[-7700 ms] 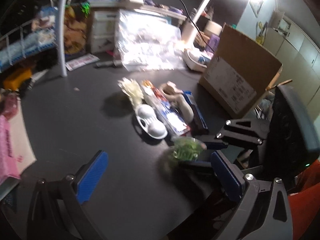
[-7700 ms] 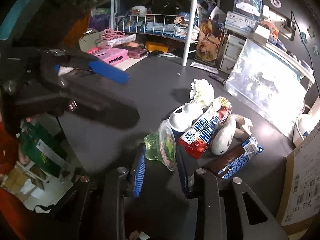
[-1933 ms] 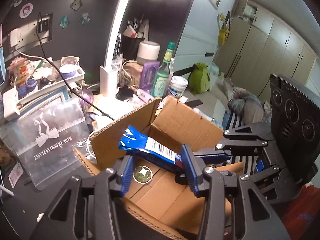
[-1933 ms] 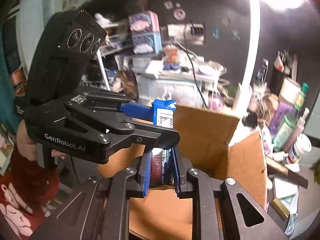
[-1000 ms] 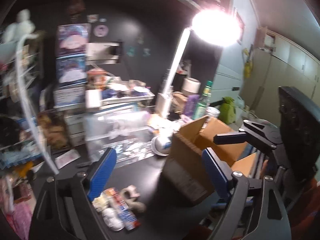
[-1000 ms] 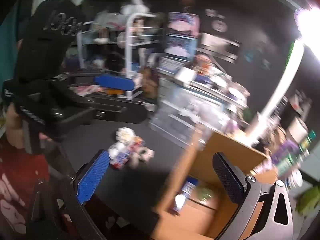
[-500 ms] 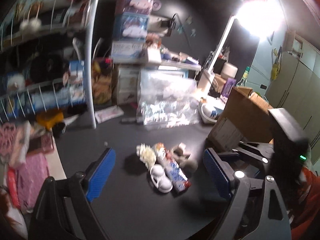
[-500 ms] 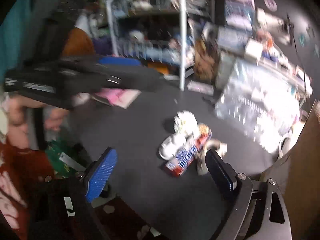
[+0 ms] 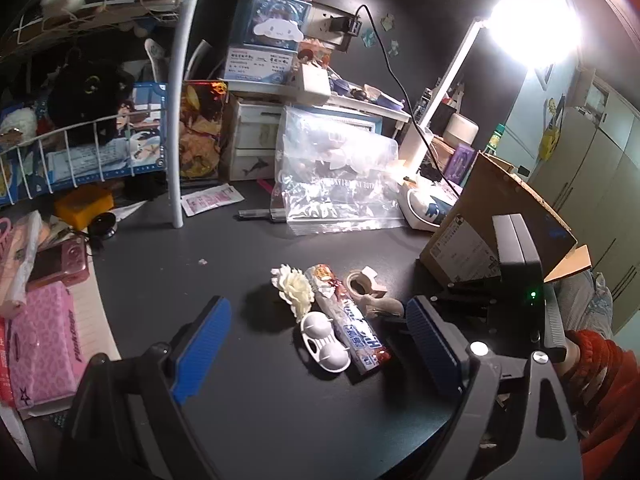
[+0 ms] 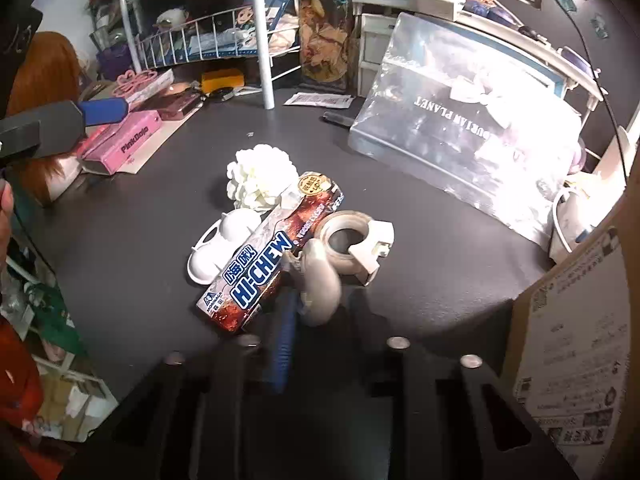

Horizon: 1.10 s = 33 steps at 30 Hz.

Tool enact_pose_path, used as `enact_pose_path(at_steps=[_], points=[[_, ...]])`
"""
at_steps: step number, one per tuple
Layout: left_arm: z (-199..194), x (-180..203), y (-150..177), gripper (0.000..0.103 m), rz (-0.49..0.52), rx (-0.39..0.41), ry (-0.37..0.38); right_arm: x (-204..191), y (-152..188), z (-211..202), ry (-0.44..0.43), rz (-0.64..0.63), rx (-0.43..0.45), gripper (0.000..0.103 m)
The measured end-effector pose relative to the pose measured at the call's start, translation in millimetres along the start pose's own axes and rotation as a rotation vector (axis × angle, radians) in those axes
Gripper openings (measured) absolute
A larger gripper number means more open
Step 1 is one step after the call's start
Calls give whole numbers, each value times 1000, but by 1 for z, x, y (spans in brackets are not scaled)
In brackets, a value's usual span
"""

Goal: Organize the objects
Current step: 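Move the right gripper back to the items toward the white figurine, then grasp the small white figurine with the right gripper, then carry the white figurine into the box and release it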

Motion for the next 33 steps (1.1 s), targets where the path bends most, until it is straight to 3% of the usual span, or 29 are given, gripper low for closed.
enact_pose_path(at_steps=[4, 9, 10, 12, 18, 23, 33], points=[[4, 8, -1, 88, 22, -20, 46, -6, 2, -11, 10, -15, 23, 13], [4, 28, -5, 86, 56, -28, 141, -22, 1, -44, -44, -46, 83, 13], [2, 35, -6, 83, 73, -24, 156, -27, 2, -53, -55, -61, 101, 13], [-2, 46, -10, 62, 101, -21, 183, -38, 1, -73, -64, -91, 137, 13], [-21, 75, -27, 53, 158, 22, 235, -49, 0, -122, -25, -162, 248, 13], [-29, 104, -48, 41, 209, 44, 234, -39, 3, -154, 23, -182, 320, 13], [-3, 179, -99, 41, 329, 10, 255, 27, 23, -194, 128, -117, 360, 13]])
Point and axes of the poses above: each gripper's, at about its wrist camera, not at the fingertips, and z roughly the way its jaws point, x to its right, y to its underside, the point moved 2 cm from there along z, roughly the way its jaws point, and after that the axes turned 12 degrees about -x, right-handed, at the moved point
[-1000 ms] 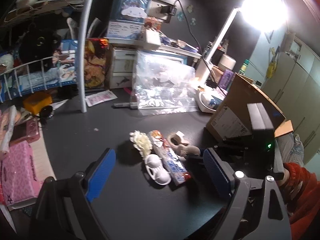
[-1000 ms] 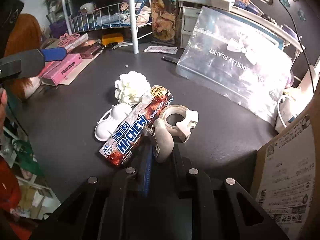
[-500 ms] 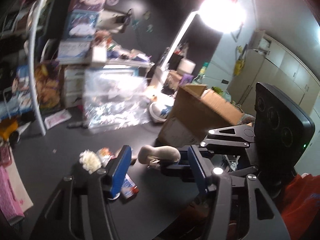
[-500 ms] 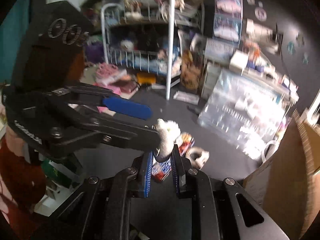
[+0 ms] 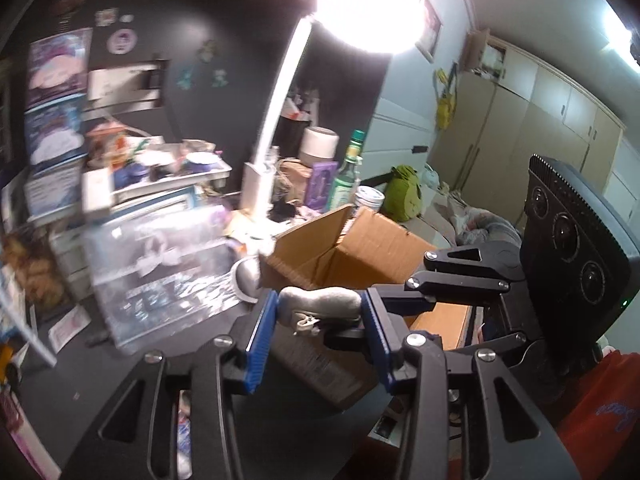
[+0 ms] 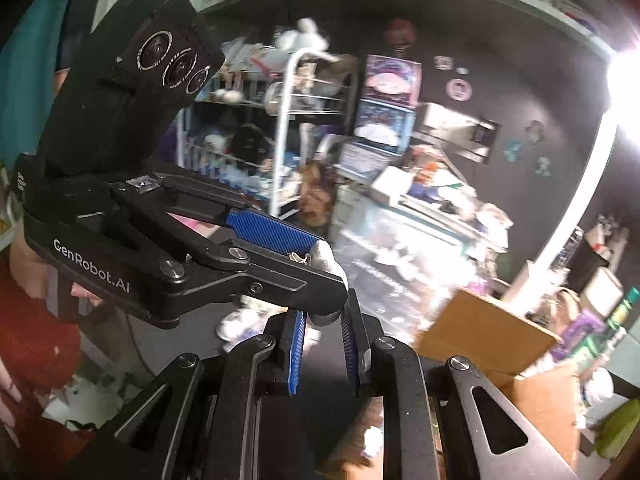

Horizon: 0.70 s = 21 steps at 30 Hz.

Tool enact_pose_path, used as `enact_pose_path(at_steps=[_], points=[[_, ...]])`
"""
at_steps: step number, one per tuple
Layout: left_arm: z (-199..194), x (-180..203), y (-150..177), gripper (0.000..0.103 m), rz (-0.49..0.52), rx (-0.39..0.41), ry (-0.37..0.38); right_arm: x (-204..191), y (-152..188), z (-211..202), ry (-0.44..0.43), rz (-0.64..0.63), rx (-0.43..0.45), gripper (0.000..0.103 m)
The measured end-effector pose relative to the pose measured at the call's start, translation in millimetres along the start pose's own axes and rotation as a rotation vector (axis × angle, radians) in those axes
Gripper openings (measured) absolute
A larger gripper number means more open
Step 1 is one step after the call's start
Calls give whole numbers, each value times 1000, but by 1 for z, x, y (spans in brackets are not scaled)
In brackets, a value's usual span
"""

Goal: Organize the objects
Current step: 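Carry the white figurine into the box and release it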

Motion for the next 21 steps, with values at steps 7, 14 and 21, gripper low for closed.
enact_pose_path(at_steps=[7, 14, 21], points=[[55, 21, -46, 41, 26, -108, 69, 63, 19, -8, 26, 110, -80, 13], [83, 32, -59, 45, 40, -163, 57, 97, 34, -2, 17, 175, -150, 13], [68, 30, -57, 85, 30, -113, 23, 103, 39, -3, 65, 197, -174, 45]])
Point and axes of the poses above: each gripper's, at about its wrist camera, not at the fingertips, and z roughly the way its jaws point, x to its right, y to its underside, the point moved 2 cm from there along z, roughly the way its jaws point, and after that the axes turned 12 degrees about -x, right-handed, at the moved point
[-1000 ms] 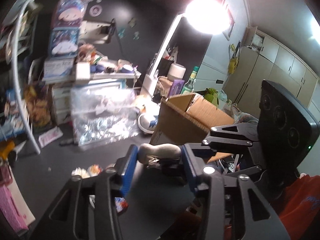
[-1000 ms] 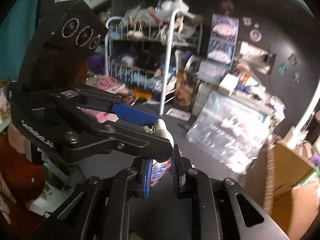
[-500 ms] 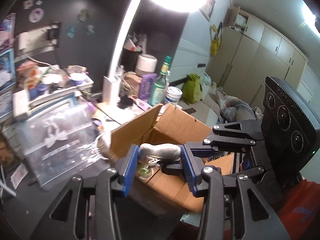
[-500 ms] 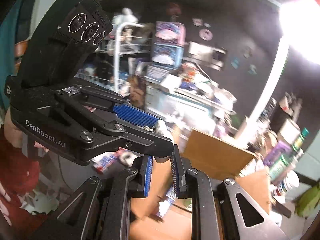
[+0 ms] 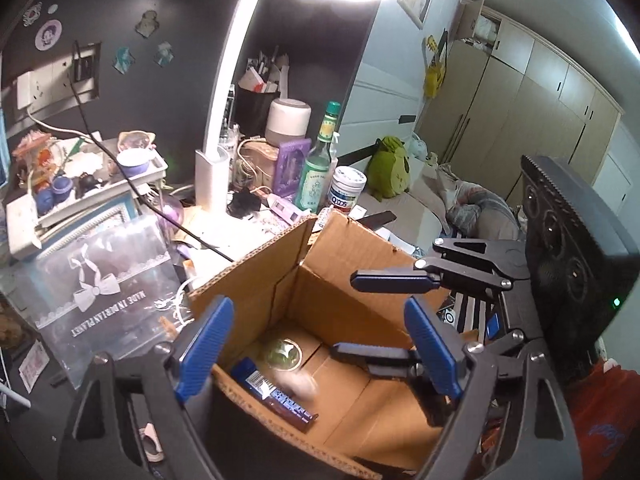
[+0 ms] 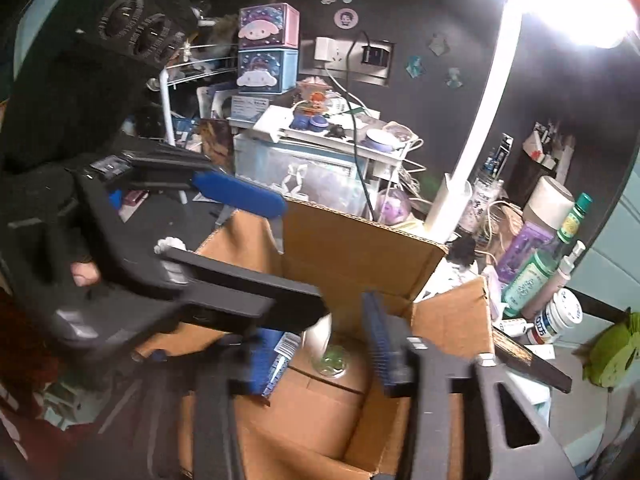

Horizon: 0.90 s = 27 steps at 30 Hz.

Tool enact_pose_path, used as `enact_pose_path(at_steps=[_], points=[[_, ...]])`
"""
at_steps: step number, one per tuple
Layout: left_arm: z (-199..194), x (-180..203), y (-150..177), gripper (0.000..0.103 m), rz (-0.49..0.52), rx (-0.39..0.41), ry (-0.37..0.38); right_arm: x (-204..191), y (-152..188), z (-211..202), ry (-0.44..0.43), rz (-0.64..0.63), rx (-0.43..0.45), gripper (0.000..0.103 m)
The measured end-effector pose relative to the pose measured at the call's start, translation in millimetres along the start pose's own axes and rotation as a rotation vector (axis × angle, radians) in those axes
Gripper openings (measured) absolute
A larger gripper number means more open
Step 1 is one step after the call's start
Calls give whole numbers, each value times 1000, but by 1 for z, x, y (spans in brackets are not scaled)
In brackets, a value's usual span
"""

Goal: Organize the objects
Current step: 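Carry the white figurine into the box and release it, then return the right gripper to the Hi-Chew candy pack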

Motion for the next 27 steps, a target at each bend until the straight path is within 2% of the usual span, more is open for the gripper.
enact_pose_path(at_steps=[8, 12, 17, 22, 27], points=[[-45, -22, 23, 86, -48, 80, -61, -10, -6, -7, 5, 1, 13, 45], [-79, -44, 51, 86, -98, 134, -153, -36, -14, -15, -52, -35, 49, 45], [-112, -75, 94, 86, -173, 171, -262, -89, -25, -12, -159, -102, 79, 45], [-124, -102, 141, 86, -244, 175, -324, -150, -27, 16, -282, -165, 54, 45], [-120, -128, 188, 86, -310, 152, -356, -188, -14, 68, -297, -150, -28, 45]])
Point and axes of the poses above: each gripper's, at about its wrist camera, not at the fingertips, and z roughly the way its jaws point, x to its right, y to its underside, the point moved 2 cm from there along z, roughly the way its jaws point, and after that the axes turned 12 degrees about -x, right-handed, at the moved point
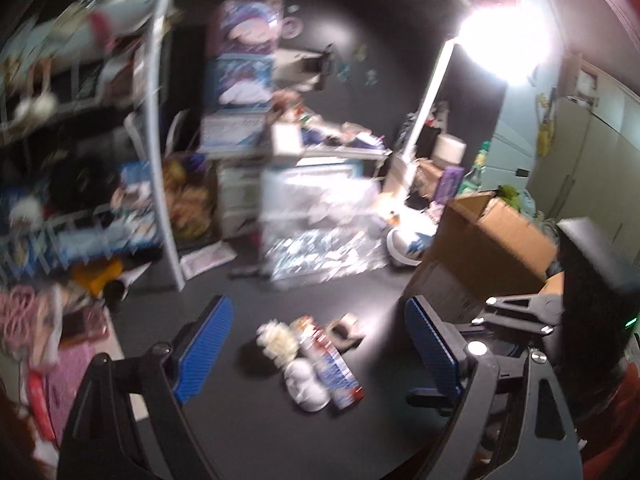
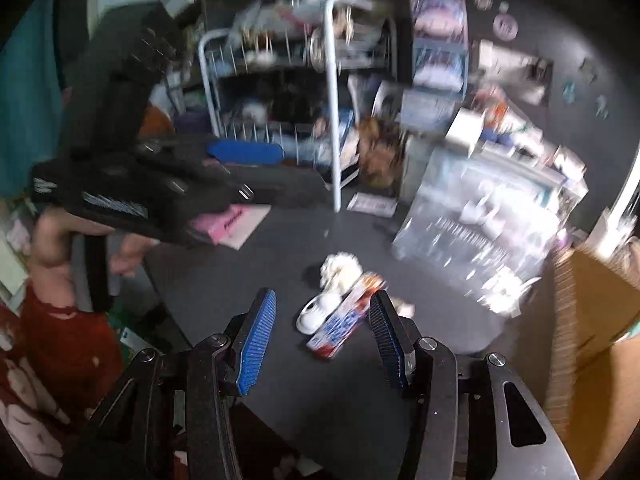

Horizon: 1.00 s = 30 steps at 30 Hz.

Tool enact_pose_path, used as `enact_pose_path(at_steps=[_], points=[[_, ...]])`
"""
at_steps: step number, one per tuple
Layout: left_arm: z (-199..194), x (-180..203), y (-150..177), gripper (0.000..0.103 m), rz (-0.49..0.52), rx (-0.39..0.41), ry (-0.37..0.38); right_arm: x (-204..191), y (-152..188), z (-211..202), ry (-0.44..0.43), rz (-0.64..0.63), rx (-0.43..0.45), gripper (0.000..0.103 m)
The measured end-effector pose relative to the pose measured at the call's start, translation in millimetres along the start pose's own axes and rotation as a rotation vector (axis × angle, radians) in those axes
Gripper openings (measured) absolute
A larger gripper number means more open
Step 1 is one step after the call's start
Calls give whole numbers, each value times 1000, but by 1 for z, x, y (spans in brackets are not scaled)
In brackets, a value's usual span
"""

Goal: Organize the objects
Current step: 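Return the right gripper to the Hi-Chew candy pack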

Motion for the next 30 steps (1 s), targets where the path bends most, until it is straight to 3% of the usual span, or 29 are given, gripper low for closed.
enact_pose_path(at_steps=[7, 11, 13, 14, 18, 25, 30], points=[[14, -25, 36, 86, -50, -33, -24, 6, 17, 86, 75, 123, -98, 45], [16, -31, 45, 86, -63, -42, 4, 14, 18, 107, 105, 146, -117, 45], [17, -34, 47, 86, -66, -41, 9, 15, 18, 110, 89, 152, -120, 43], [16, -35, 46, 86, -68, -40, 9, 16, 17, 111, 87, 149, -122, 34], [16, -37, 46, 86, -79, -33, 22, 16, 20, 107, 132, 128, -128, 27], [21, -37, 44, 86, -82, -40, 33, 20, 28, 99, 190, 122, -168, 28], [17, -35, 44, 86, -78, -41, 19, 24, 16, 113, 167, 143, -158, 33]])
Point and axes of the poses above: each gripper's, at about its wrist camera, not at the fingertips, and z roughly the way its jaws point, x to its right, y to its underside, the point moved 2 cm from there along z, roughly the way its jaws point, and after that the axes turned 12 degrees about -x, right-handed, at the moved point
